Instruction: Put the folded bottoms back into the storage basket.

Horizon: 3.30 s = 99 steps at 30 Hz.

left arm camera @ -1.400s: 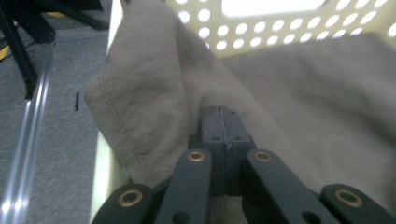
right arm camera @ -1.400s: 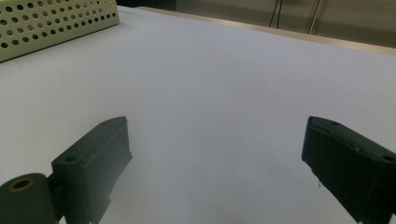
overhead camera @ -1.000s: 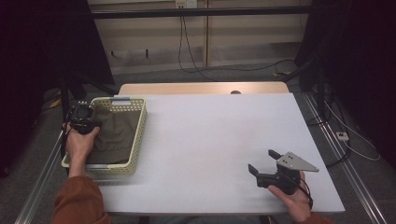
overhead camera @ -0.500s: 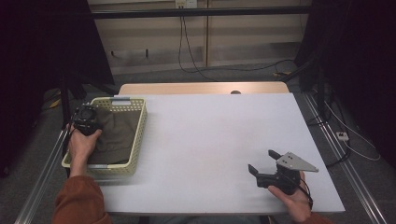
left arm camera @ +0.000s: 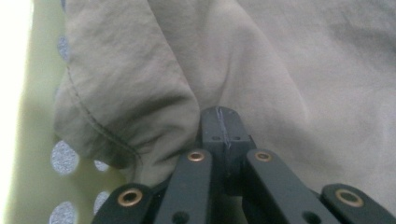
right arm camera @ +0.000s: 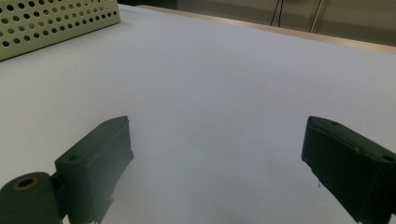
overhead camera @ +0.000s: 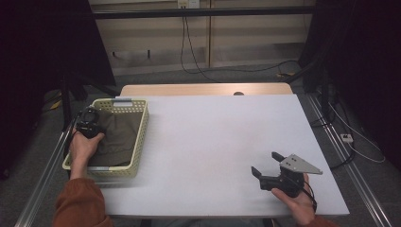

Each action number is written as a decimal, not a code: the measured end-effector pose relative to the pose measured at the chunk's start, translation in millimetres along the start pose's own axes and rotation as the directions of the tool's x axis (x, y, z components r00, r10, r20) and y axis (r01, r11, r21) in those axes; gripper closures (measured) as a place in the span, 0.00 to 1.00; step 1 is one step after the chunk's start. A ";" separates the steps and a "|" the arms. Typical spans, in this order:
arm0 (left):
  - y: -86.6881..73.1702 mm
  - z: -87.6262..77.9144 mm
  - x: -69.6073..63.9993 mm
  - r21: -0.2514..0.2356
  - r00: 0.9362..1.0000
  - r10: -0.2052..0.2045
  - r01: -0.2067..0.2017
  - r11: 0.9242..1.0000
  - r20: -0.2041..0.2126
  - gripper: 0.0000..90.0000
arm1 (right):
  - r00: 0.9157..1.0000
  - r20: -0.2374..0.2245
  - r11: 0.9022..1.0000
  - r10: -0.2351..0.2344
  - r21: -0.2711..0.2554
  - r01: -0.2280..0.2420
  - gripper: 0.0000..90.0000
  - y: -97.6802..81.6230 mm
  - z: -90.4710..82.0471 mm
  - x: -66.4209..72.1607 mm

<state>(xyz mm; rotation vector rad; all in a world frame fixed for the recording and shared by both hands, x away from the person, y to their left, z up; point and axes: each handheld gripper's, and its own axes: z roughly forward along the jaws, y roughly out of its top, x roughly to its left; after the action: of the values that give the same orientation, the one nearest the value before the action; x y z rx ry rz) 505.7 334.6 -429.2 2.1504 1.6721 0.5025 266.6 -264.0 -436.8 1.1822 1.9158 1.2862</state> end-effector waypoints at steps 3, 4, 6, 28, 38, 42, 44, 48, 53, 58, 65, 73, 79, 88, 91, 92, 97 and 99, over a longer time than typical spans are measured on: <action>0.3 -1.9 3.0 -0.007 0.999 -0.036 0.036 0.999 0.031 0.99 | 1.000 -0.002 1.000 0.000 0.000 0.000 0.10 0.1 -0.3 0.0; 0.6 -3.1 3.7 -0.011 0.998 -0.041 0.041 0.999 0.038 0.97 | 1.000 -0.002 1.000 0.000 -0.001 0.000 0.09 0.1 -0.5 -0.1; 1.2 -5.2 3.8 -0.010 0.999 -0.030 0.031 0.999 0.044 0.95 | 1.000 0.000 1.000 -0.001 -0.002 0.001 0.10 0.0 -0.9 -0.1; 5.3 -38.1 7.7 -0.208 0.988 -0.031 0.062 0.976 0.151 0.45 | 1.000 0.002 1.000 0.000 -0.001 0.000 0.09 -0.5 -1.1 -0.8; 2.9 -50.4 14.9 -0.282 0.982 -0.048 0.099 0.954 0.183 0.25 | 1.000 0.010 1.000 0.010 0.003 -0.010 0.10 -0.9 -0.9 -1.5; 2.5 -55.2 15.9 -0.297 0.979 -0.044 0.103 0.949 0.198 0.17 | 1.000 0.007 1.000 0.004 0.002 -0.004 0.10 -0.7 -0.3 -1.1; 1.2 -58.6 17.2 -0.322 0.981 -0.045 0.105 0.941 0.188 0.14 | 1.000 0.009 1.000 0.009 0.002 -0.009 0.10 -0.8 -0.2 -2.0; -2.3 -66.4 17.0 -0.362 0.985 -0.039 0.099 0.927 0.171 0.10 | 1.000 0.007 1.000 0.008 0.000 -0.008 0.10 -0.2 0.1 -2.1; -6.0 -75.8 16.7 -0.410 0.985 -0.016 0.086 0.908 0.169 0.07 | 1.000 -0.002 1.000 0.004 -0.003 -0.004 0.10 0.4 0.6 -1.9; -11.5 -83.0 17.1 -0.437 0.986 -0.011 0.085 0.895 0.169 0.07 | 1.000 -0.002 1.000 0.009 -0.004 -0.009 0.09 -0.1 0.9 -2.9; -18.2 -94.6 19.3 -0.467 0.968 0.038 0.086 0.880 0.250 0.07 | 1.000 -0.002 1.000 0.010 -0.003 -0.010 0.09 -0.6 1.4 -3.3; -25.1 -107.5 13.9 -0.529 0.952 0.104 0.067 0.846 0.287 0.06 | 1.000 0.002 1.000 0.015 -0.003 -0.015 0.09 -0.6 1.9 -4.4; -35.6 -109.8 12.7 -0.520 0.958 0.037 0.122 0.846 0.285 0.09 | 1.000 0.004 1.000 0.012 0.000 -0.012 0.10 0.2 3.1 -3.4; -48.0 -119.9 6.4 -0.560 0.960 0.095 0.073 0.825 0.264 0.08 | 1.000 0.012 1.000 0.008 0.002 -0.008 0.10 0.8 3.1 -2.4; -51.4 -125.2 2.0 -0.568 0.960 0.119 0.048 0.822 0.252 0.08 | 1.000 0.014 1.000 0.008 0.002 -0.008 0.10 0.9 3.0 -2.2; -52.8 -126.5 0.9 -0.570 0.961 0.127 0.038 0.821 0.246 0.08 | 1.000 0.014 1.000 0.007 0.002 -0.007 0.10 0.9 2.9 -2.1; -57.4 -129.7 -7.5 -0.571 0.957 0.156 0.011 0.821 0.242 0.08 | 1.000 0.014 1.000 0.011 -0.001 -0.011 0.10 0.8 2.3 -2.3; -59.8 -131.3 -10.6 -0.576 0.957 0.160 0.010 0.817 0.244 0.08 | 1.000 0.014 1.000 0.011 -0.001 -0.011 0.10 0.9 2.3 -2.4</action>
<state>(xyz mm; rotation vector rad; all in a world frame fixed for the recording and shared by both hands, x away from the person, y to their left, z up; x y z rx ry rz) 388.6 347.2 -345.3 1.7385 1.0962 0.5974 269.9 -264.9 -437.0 1.1994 1.9006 1.2808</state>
